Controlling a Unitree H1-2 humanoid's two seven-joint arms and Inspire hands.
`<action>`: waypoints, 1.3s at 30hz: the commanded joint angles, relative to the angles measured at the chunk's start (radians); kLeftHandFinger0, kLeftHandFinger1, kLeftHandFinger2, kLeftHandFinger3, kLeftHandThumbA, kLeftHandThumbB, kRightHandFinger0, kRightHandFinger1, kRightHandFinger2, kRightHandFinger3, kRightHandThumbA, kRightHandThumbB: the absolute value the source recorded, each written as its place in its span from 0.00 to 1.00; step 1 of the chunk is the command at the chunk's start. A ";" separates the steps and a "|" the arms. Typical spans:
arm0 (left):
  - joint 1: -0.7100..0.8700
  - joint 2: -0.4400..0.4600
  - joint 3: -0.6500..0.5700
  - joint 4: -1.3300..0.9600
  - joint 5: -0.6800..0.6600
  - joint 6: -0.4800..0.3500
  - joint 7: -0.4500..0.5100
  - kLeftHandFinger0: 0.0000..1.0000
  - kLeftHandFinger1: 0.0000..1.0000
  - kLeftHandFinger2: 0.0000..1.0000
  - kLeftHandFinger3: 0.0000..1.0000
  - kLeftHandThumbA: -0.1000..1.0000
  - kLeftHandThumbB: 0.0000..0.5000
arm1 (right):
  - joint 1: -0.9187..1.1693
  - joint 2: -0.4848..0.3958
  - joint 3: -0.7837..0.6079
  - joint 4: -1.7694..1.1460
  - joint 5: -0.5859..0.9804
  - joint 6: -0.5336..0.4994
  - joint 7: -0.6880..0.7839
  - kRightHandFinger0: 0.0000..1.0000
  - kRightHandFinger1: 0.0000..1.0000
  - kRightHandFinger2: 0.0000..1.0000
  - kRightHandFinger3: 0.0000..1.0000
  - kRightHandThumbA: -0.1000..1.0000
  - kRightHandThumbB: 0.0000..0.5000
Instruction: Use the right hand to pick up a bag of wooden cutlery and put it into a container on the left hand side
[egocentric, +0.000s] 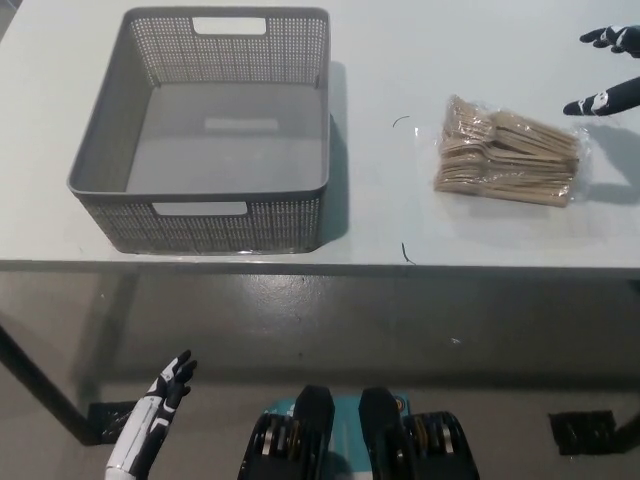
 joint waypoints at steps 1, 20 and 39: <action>-0.019 0.024 -0.007 -0.022 0.003 -0.038 -0.006 1.00 1.00 1.00 1.00 1.00 0.72 | -0.102 -0.010 0.030 0.034 -0.001 -0.071 0.108 1.00 1.00 1.00 1.00 0.83 1.00; -0.029 0.038 -0.021 -0.033 0.011 -0.038 0.000 1.00 1.00 1.00 1.00 1.00 0.70 | -0.246 0.101 0.093 0.365 -0.026 -0.125 0.141 1.00 1.00 1.00 1.00 0.78 1.00; -0.033 0.045 -0.045 -0.040 0.009 -0.038 -0.012 1.00 1.00 1.00 1.00 1.00 0.72 | -0.229 0.231 0.160 0.665 -0.080 -0.257 -0.021 1.00 1.00 1.00 1.00 0.80 1.00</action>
